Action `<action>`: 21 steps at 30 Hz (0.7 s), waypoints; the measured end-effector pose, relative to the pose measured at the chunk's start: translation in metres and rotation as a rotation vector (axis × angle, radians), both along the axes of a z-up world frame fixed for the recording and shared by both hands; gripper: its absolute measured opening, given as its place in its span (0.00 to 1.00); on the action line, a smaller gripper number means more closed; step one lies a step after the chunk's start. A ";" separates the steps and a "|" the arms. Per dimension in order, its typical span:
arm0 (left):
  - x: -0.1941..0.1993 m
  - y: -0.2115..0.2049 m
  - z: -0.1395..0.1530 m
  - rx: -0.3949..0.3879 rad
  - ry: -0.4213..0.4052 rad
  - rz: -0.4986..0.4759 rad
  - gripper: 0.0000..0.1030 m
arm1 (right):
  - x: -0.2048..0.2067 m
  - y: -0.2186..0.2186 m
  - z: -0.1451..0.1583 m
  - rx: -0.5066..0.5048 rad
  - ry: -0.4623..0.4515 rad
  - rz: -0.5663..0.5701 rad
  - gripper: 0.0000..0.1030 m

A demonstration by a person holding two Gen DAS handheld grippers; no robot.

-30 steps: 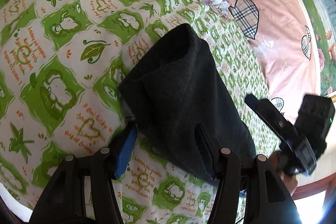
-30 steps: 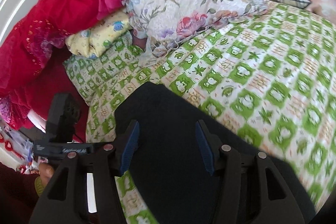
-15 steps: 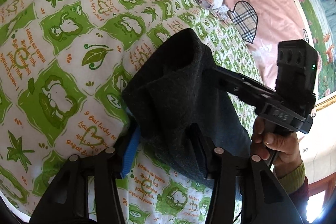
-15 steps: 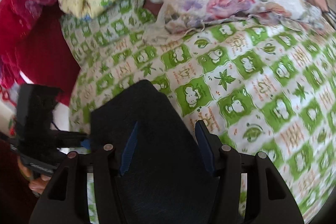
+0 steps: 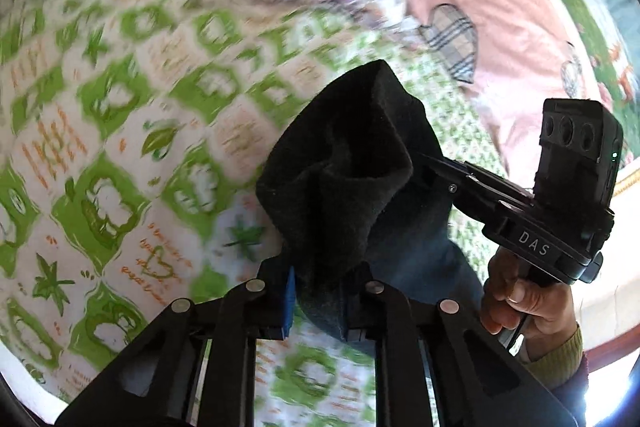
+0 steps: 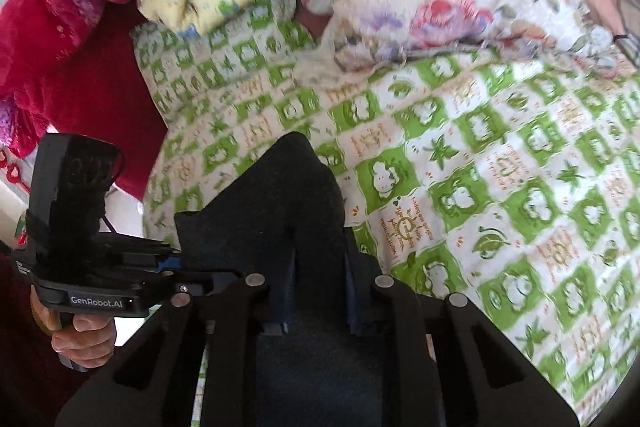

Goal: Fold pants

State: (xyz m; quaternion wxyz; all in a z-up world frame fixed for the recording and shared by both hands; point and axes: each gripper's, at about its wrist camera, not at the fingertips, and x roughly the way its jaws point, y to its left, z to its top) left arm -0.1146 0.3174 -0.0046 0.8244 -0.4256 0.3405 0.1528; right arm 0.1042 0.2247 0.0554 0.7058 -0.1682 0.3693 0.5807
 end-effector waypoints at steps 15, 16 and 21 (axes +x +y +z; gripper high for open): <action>0.040 -0.101 0.112 0.156 -0.180 -0.227 0.14 | -0.022 -0.156 0.066 0.379 -0.002 -0.170 0.19; 0.046 -0.113 0.118 0.171 -0.188 -0.252 0.14 | -0.022 -0.172 0.066 0.412 0.007 -0.185 0.19; 0.075 -0.170 0.131 0.212 -0.195 -0.366 0.14 | -0.023 -0.229 0.056 0.527 0.054 -0.255 0.19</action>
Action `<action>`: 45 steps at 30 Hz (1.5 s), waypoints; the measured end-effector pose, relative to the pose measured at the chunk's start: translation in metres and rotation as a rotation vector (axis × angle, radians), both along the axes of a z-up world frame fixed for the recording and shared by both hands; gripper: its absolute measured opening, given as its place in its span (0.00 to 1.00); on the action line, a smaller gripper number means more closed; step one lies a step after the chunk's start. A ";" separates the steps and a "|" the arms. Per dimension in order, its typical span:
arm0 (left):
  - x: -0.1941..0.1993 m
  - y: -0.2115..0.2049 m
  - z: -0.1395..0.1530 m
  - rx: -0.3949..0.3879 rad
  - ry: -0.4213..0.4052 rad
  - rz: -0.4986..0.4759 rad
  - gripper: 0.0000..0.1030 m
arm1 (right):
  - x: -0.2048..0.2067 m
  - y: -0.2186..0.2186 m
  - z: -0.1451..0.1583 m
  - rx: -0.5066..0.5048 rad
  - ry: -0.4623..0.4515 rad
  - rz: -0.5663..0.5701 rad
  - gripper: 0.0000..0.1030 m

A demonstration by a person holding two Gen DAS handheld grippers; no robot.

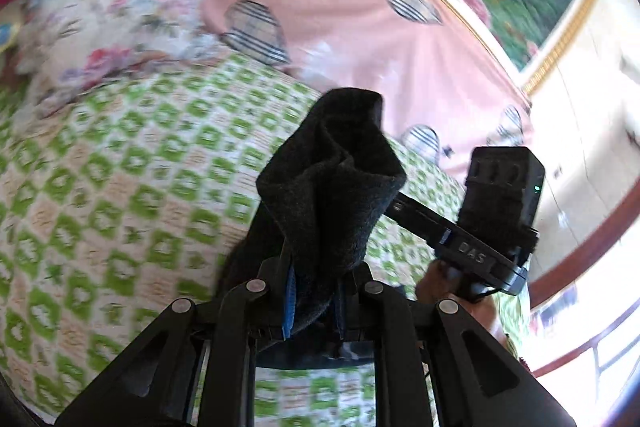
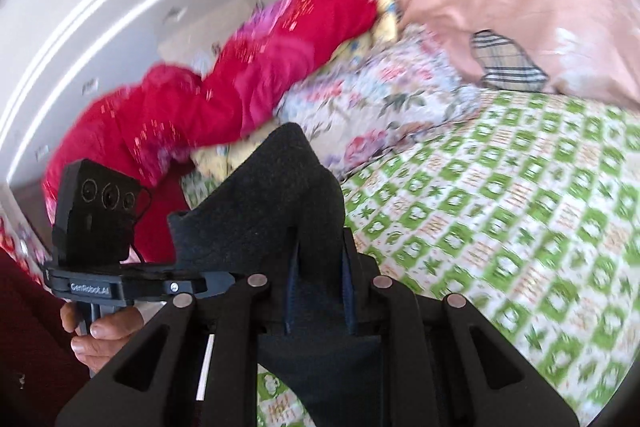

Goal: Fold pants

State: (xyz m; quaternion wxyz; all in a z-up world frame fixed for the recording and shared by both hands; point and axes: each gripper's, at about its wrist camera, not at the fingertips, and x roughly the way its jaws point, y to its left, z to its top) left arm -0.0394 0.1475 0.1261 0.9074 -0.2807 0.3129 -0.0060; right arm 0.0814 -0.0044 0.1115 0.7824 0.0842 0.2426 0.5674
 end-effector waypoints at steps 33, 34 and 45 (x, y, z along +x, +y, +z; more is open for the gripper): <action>0.075 -0.177 -0.085 0.273 0.111 -0.358 0.19 | -0.013 -0.184 -0.110 0.034 0.225 -0.399 0.24; 0.077 -0.180 -0.088 0.274 0.114 -0.373 0.21 | -0.014 -0.188 -0.112 0.019 0.230 -0.425 0.24; 0.071 -0.196 -0.096 0.254 0.097 -0.473 0.55 | -0.041 -0.221 -0.117 -0.029 0.287 -0.643 0.26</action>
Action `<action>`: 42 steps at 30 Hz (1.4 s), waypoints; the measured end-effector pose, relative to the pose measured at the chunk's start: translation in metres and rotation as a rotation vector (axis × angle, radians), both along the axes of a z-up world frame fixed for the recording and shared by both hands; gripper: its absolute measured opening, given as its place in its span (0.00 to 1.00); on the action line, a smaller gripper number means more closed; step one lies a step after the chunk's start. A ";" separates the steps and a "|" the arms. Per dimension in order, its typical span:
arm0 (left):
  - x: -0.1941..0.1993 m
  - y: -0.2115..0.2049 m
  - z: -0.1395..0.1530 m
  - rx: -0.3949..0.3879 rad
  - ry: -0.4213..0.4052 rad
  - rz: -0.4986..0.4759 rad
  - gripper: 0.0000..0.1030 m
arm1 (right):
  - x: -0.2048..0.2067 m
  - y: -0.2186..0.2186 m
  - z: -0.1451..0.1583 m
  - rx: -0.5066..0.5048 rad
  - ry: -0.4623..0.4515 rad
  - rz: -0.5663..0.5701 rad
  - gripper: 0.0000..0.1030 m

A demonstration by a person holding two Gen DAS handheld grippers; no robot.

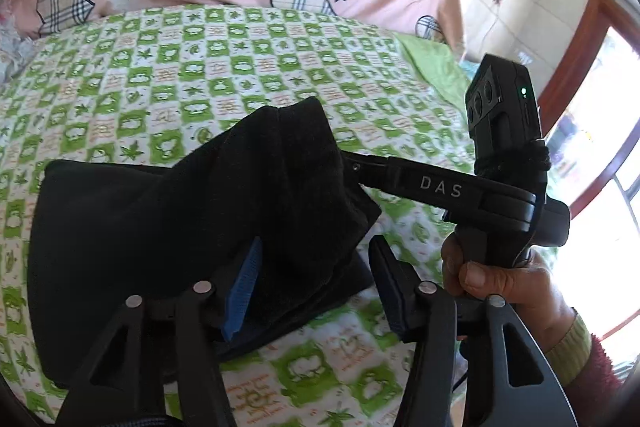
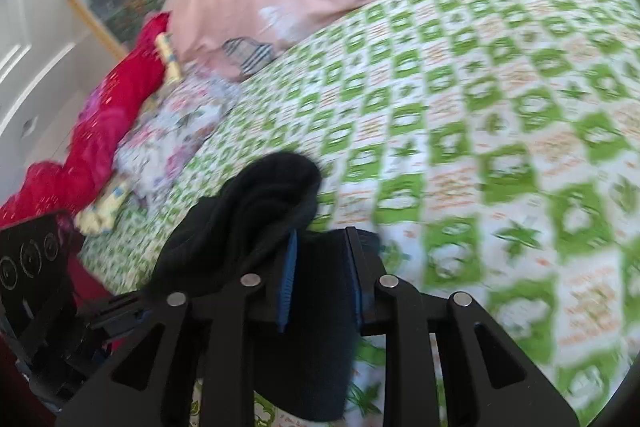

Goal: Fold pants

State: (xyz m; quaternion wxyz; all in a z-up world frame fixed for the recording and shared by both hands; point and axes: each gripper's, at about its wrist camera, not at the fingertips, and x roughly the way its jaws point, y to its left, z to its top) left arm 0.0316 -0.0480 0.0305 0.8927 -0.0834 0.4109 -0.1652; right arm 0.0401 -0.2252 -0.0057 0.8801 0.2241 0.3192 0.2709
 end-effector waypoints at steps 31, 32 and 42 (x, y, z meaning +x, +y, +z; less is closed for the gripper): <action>-0.044 0.148 0.028 -0.137 -0.002 0.360 0.75 | -0.070 0.048 0.053 -0.132 -0.124 -0.277 0.84; -0.042 0.152 0.027 -0.134 0.004 0.371 0.75 | -0.070 0.050 0.052 -0.138 -0.119 -0.285 0.84; -0.023 0.167 0.015 -0.162 0.053 0.372 0.77 | -0.061 0.055 0.033 -0.146 -0.049 -0.312 0.86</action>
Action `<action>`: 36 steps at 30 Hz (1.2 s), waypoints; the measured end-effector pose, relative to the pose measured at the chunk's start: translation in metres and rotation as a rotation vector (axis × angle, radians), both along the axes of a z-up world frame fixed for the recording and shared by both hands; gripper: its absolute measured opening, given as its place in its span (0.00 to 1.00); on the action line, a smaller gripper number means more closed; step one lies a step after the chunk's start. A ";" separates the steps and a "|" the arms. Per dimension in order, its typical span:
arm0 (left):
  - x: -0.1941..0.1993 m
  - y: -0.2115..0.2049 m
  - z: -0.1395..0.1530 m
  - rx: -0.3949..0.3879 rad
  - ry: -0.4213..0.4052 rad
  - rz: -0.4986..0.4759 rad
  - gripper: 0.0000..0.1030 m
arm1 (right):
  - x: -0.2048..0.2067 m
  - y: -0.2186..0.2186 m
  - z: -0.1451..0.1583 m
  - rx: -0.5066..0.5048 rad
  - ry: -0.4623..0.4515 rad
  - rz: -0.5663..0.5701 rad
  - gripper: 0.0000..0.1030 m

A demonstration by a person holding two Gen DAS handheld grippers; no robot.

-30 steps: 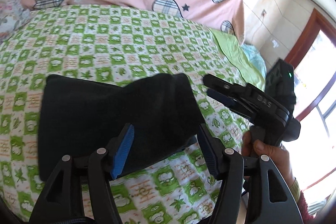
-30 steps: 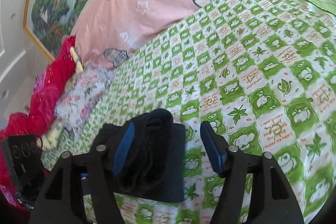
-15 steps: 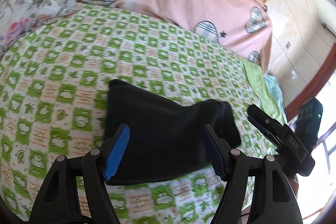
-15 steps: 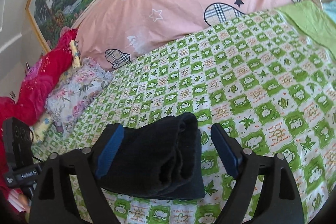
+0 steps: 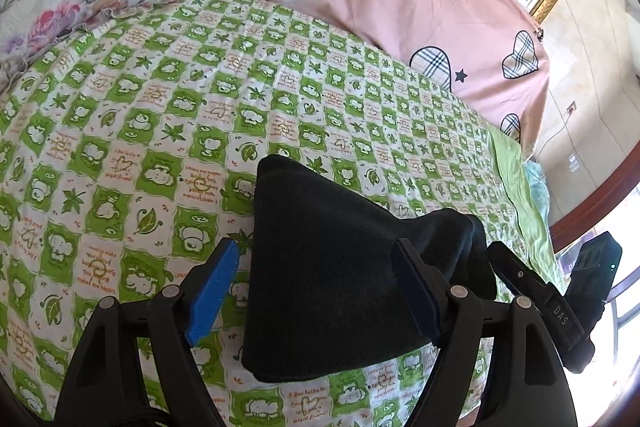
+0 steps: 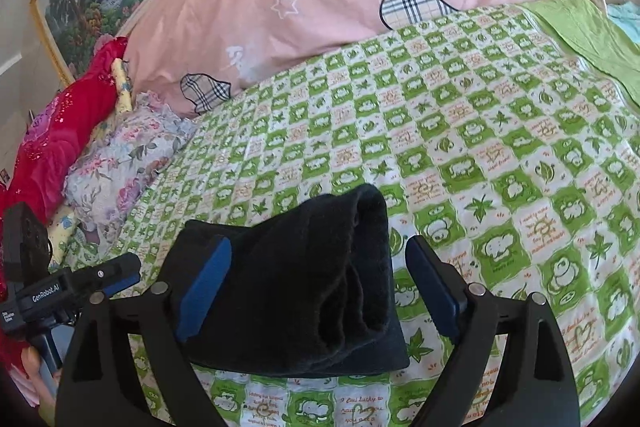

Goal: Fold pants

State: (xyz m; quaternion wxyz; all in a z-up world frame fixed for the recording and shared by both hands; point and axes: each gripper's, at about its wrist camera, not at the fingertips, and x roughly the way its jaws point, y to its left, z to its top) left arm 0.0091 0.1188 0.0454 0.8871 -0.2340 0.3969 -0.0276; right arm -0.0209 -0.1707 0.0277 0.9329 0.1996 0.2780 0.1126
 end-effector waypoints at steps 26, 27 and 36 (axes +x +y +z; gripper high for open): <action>0.028 0.004 -0.055 0.018 0.116 -0.008 0.81 | 0.009 -0.011 -0.055 -0.098 0.109 -0.001 0.86; 0.029 0.004 -0.057 0.020 0.121 -0.007 0.81 | 0.009 -0.011 -0.056 -0.093 0.109 0.002 0.86; 0.032 0.012 -0.071 0.008 0.125 -0.016 0.80 | 0.012 -0.013 -0.061 -0.017 0.112 0.037 0.86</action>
